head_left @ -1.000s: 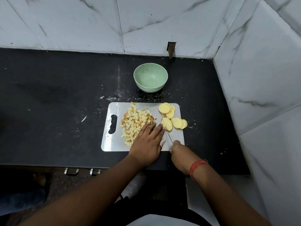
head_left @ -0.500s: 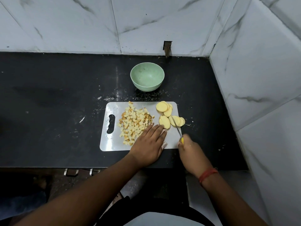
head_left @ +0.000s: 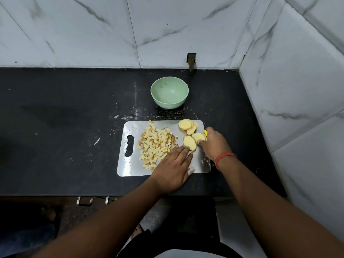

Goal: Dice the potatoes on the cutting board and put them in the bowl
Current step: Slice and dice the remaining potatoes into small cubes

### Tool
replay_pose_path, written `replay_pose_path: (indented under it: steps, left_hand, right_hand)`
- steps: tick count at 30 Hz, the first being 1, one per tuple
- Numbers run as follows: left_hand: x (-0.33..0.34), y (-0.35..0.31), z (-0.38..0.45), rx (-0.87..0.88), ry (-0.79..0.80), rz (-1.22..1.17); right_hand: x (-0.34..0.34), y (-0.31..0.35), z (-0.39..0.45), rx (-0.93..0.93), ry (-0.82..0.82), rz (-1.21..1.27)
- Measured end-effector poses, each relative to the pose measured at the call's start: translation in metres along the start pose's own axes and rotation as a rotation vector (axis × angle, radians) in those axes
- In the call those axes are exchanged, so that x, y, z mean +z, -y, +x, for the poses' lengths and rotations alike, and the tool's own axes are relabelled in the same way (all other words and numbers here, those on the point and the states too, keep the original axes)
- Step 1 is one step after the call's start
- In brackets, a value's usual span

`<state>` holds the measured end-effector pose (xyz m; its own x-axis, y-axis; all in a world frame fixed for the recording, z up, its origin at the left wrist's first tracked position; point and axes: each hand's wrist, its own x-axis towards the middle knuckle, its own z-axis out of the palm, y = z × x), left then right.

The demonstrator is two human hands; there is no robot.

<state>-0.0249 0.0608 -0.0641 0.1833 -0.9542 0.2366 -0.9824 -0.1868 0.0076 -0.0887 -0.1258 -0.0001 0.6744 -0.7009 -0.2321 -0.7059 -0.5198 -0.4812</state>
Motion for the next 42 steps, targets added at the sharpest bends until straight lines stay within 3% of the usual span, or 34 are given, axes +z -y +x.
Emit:
replay_pose_path:
  steps: [4,9,12,16,32,42]
  left_hand:
    - [0.001,0.001,-0.001,0.040,0.013,-0.023]
    - [-0.001,0.000,0.000,-0.019,-0.006,-0.008]
    - [-0.004,0.001,0.003,-0.118,0.062,0.008]
    - [-0.002,0.004,0.006,-0.106,0.129,0.048]
    - [-0.005,0.005,0.007,-0.072,0.095,0.054]
    - [-0.006,0.008,0.012,-0.011,0.098,0.065]
  right_hand:
    - [0.000,-0.004,0.004,-0.023,0.003,0.071]
    - [0.005,-0.005,-0.020,-0.066,-0.202,0.139]
    - [0.017,-0.005,-0.029,-0.161,-0.145,0.042]
    - [0.021,-0.002,-0.030,-0.190,-0.108,-0.043]
    - [0.018,0.009,-0.026,-0.199,-0.138,-0.170]
    - [0.015,-0.001,-0.039,-0.130,-0.217,0.153]
